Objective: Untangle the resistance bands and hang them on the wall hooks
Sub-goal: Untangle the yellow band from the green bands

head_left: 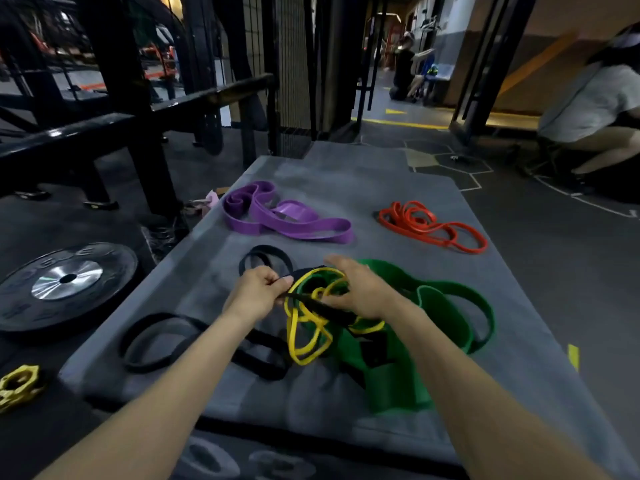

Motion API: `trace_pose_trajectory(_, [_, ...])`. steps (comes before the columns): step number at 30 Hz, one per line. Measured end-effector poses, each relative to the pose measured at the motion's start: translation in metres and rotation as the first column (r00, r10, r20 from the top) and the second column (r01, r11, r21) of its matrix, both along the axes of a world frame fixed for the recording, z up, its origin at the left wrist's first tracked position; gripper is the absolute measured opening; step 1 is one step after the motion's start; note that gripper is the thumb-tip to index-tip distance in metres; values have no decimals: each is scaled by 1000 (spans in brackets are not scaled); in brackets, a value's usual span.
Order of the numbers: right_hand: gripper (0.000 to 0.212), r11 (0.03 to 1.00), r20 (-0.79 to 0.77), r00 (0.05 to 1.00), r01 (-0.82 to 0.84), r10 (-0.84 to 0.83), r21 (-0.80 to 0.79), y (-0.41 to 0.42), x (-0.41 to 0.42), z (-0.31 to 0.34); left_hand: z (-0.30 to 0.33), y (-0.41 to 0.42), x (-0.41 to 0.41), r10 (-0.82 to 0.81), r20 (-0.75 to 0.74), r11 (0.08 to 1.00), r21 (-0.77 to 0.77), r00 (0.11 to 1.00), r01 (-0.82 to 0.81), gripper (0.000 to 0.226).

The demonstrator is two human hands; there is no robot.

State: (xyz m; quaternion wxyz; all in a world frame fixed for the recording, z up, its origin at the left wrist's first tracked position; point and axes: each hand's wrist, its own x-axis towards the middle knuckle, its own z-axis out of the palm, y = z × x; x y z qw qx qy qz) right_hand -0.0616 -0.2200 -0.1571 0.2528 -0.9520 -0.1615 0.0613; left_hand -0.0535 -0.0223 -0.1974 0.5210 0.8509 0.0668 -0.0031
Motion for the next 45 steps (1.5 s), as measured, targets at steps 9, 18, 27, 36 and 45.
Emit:
trace_pose_trajectory(9, [76, 993, 48, 996, -64, 69, -102, -12, -13, -14, 5, -9, -9, 24, -28, 999, -33, 999, -25, 31])
trace_pose_trajectory(18, [75, 950, 29, 994, -93, 107, -299, -4, -14, -22, -1, -16, -10, -1, -82, 999, -39, 997, -2, 33])
trace_pose_trajectory(27, [32, 875, 163, 966, -104, 203, -472, 0, -23, -16, 7, -15, -13, 15, -59, 997, -71, 998, -19, 31])
trace_pose_trajectory(36, [54, 904, 150, 984, -25, 99, -428, 12, -19, -22, 8, -9, -17, -32, -81, 997, -75, 996, 26, 29])
trace_pose_trajectory(45, [26, 888, 204, 930, 203, -307, 413, 4, -7, -4, 20, 0, -12, 42, 22, 966, 254, 999, -46, 41])
